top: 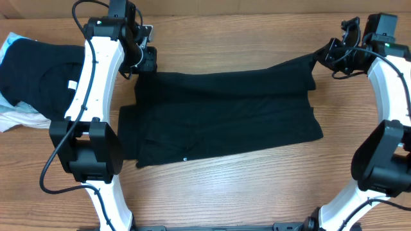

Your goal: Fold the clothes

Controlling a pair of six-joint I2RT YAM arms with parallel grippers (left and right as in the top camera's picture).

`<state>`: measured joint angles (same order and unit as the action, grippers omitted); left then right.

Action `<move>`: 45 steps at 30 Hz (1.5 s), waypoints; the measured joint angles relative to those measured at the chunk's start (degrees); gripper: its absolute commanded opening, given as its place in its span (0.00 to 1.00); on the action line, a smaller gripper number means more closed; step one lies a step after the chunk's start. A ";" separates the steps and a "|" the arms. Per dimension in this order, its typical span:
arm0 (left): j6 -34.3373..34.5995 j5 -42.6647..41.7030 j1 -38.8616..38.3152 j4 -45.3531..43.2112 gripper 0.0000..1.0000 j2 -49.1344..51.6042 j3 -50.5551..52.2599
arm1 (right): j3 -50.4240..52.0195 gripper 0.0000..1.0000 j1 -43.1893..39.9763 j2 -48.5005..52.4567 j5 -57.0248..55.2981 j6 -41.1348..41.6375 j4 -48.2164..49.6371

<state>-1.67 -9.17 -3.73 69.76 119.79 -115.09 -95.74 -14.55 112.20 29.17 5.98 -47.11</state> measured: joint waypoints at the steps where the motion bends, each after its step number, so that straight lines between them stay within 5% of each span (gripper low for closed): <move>1: 0.00 0.00 0.00 -0.72 0.04 0.00 0.02 | 0.00 0.09 0.11 0.39 -0.02 0.02 0.02; 8: -0.04 0.42 0.02 -12.35 0.06 0.00 5.14 | 0.00 0.11 2.56 5.46 -0.22 0.02 5.03; 10: -0.11 0.90 0.02 -16.79 0.14 0.00 7.34 | 0.00 0.33 3.41 6.95 -0.26 0.07 8.24; 14: -0.26 1.46 0.02 -24.90 0.18 0.00 9.88 | 0.00 0.49 4.61 8.35 -0.63 0.17 16.72; 17: -0.26 1.60 0.07 -28.35 0.19 0.00 10.19 | -0.09 0.50 4.59 8.31 -1.25 0.07 18.93; 28: -0.39 3.06 0.07 -26.32 0.35 0.00 10.21 | 0.15 0.67 2.23 8.31 -9.27 -0.11 0.61; 33: -0.42 3.34 0.07 -22.75 0.41 0.02 10.27 | 4.28 0.63 2.27 8.33 -11.58 -1.22 4.04; 38: -0.39 3.43 0.07 -19.52 0.40 1.07 10.29 | 6.91 0.65 2.32 8.46 -11.41 -1.46 5.99; 45: -0.37 1.36 0.07 -15.82 0.34 4.94 10.51 | 6.91 0.53 3.85 8.74 -10.38 -1.62 7.39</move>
<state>-2.04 -7.81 -3.66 53.93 124.73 -104.57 -88.84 -10.70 120.95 18.79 4.36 -39.72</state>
